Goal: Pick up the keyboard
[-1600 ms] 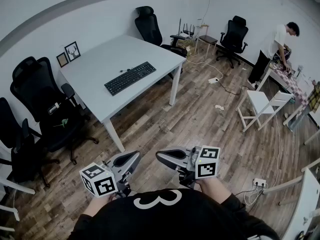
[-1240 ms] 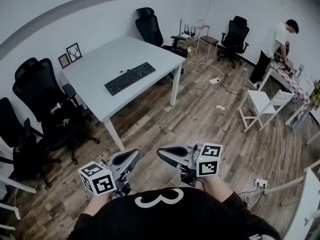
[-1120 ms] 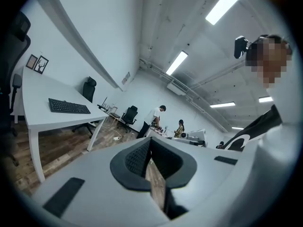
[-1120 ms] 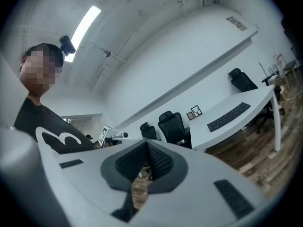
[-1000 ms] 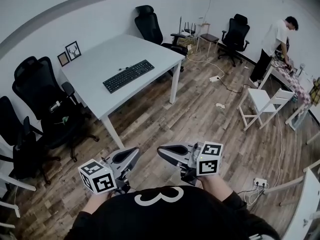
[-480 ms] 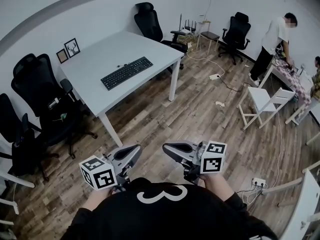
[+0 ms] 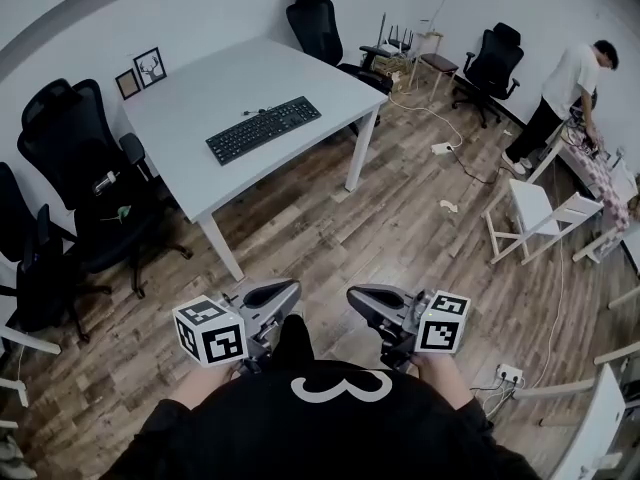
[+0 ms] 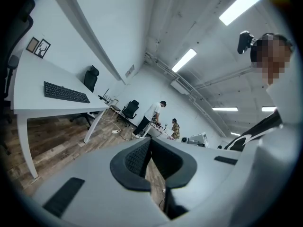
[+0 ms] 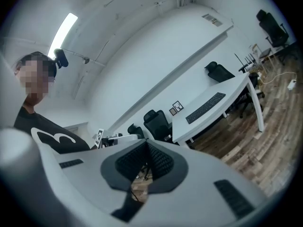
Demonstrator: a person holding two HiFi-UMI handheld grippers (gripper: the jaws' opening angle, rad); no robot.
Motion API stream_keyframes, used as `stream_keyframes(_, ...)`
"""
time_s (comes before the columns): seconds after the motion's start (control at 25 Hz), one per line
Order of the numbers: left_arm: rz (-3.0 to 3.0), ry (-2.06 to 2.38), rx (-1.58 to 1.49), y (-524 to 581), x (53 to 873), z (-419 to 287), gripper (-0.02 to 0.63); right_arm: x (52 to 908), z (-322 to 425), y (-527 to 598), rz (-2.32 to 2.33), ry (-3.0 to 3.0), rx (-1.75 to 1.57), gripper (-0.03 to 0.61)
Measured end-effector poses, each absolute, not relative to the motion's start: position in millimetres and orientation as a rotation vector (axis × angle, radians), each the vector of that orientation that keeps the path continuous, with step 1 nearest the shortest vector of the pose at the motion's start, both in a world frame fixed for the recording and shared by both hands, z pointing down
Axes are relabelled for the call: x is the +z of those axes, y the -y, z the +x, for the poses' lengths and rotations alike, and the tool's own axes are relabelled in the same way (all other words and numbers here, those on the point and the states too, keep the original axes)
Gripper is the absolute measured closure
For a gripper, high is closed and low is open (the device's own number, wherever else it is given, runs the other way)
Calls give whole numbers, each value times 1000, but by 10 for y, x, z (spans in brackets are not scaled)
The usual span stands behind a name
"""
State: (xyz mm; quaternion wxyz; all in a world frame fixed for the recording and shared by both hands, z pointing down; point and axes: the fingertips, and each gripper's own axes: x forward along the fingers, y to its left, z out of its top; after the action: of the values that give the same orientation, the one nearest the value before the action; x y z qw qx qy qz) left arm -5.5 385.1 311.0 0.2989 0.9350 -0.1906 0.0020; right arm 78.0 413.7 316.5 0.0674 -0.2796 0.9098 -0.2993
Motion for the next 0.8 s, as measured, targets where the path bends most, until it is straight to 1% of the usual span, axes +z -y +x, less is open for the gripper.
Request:
stream_keyframes(0.32,2410,529,12,-2882,3353,-28,601,3330,921,-3135,-828,-2674,-1012,569)
stream_keyframes(0.6,2356,596,18,-1645,3408,-136,600,3430,921,-1909,-787,-2661,-1099,569)
stream_keyframes(0.8,2318,665,-5,-785,3388,-361,600,3429,815,-1036,-752,-2685,-1132,568)
